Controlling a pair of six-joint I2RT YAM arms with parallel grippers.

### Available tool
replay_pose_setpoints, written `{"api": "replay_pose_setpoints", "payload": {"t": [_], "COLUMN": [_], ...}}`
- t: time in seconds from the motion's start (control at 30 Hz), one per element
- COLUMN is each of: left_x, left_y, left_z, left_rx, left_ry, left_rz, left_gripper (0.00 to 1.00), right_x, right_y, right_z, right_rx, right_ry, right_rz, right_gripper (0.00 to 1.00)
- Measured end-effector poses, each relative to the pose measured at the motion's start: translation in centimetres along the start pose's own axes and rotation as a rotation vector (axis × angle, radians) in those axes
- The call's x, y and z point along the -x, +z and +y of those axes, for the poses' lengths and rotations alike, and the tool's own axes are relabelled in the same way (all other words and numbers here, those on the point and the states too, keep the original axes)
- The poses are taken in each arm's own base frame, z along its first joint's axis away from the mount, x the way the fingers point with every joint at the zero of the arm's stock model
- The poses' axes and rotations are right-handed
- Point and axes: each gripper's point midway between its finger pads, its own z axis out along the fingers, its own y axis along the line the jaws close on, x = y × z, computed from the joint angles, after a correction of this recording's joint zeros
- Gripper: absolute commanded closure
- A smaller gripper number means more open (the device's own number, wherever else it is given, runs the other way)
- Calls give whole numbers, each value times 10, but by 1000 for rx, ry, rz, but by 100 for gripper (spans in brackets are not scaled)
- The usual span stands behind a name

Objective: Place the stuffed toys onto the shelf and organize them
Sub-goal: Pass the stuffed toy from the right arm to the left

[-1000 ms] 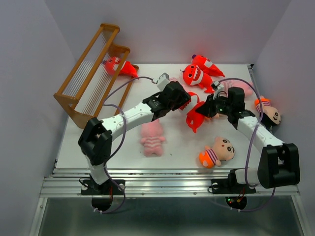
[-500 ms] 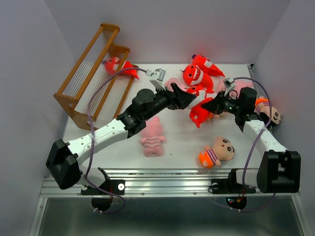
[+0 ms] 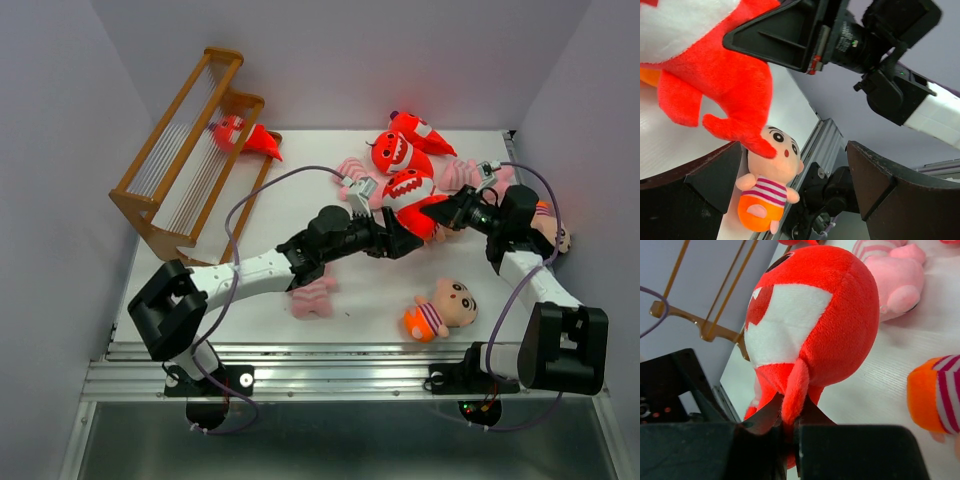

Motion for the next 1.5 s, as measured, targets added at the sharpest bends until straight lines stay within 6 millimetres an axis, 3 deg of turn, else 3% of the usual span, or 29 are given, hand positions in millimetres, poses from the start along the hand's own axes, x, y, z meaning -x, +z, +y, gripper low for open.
{"api": "replay_pose_setpoints", "payload": {"t": [0.3, 0.7, 0.93, 1.33, 1.5], "left_x": [-23, -9, 11, 9, 5], "left_y": [25, 28, 37, 42, 46], "left_z": [28, 36, 26, 32, 33], "left_rx": [54, 107, 104, 114, 107], "left_ry": [-52, -48, -55, -94, -106], "left_rz": [51, -12, -74, -82, -71], "left_gripper": [4, 5, 24, 45, 73], "right_x": [2, 5, 3, 5, 6], "right_y": [0, -3, -4, -5, -5], "right_z": [13, 26, 31, 33, 33], "right_rx": [62, 125, 157, 168, 172], "right_ry": [16, 29, 30, 19, 8], "right_rz": [-2, -7, -6, -13, -19], "right_gripper": [99, 99, 99, 99, 99]}}
